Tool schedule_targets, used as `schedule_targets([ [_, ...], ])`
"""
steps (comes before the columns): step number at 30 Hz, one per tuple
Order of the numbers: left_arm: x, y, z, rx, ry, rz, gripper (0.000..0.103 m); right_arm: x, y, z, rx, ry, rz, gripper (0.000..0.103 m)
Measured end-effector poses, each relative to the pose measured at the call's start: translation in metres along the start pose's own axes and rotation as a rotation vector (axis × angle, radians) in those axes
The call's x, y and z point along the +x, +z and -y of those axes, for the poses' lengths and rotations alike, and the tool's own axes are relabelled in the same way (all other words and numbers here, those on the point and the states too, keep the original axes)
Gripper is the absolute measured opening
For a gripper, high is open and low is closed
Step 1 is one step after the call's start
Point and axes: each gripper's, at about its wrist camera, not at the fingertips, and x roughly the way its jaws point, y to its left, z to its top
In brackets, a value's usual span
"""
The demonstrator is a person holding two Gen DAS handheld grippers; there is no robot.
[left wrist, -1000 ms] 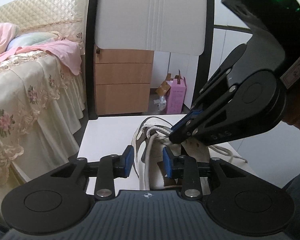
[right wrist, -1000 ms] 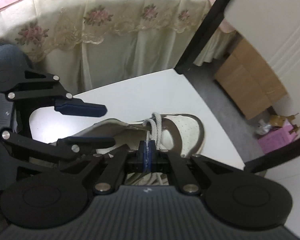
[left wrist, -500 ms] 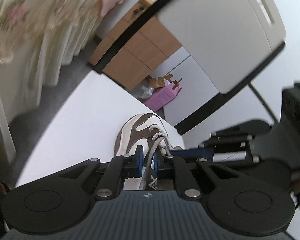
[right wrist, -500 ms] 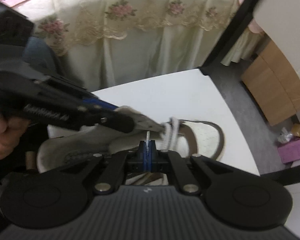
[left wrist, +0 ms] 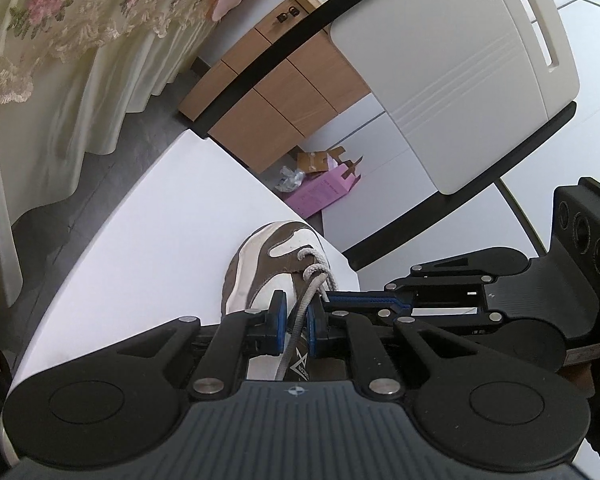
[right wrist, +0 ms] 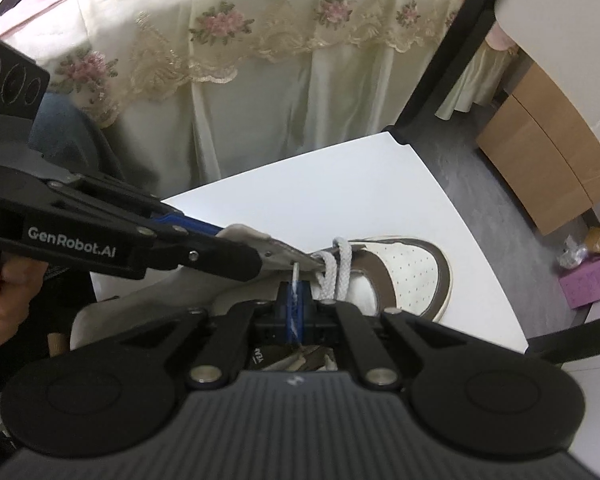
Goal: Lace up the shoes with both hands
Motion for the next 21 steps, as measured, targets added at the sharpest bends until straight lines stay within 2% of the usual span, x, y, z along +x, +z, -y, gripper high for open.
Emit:
schedule_targets([
  [12,0.0035,0.0014,0.0001,-0.006,-0.004,-0.008,0.012,0.0091,0.0027,-0.0015,-0.009,-0.007,-0.026,0.003],
  [16,0.0021,0.0006,0.0044,0.029,0.010,-0.003,0.012,0.0083,0.0055,0.0000,-0.011,-0.008,-0.022,0.003],
  [21,0.0019,0.0011,0.0030,0.012,0.008,-0.006,0.012,0.0005,0.0059,0.0013,-0.013,0.008,0.002,0.003],
])
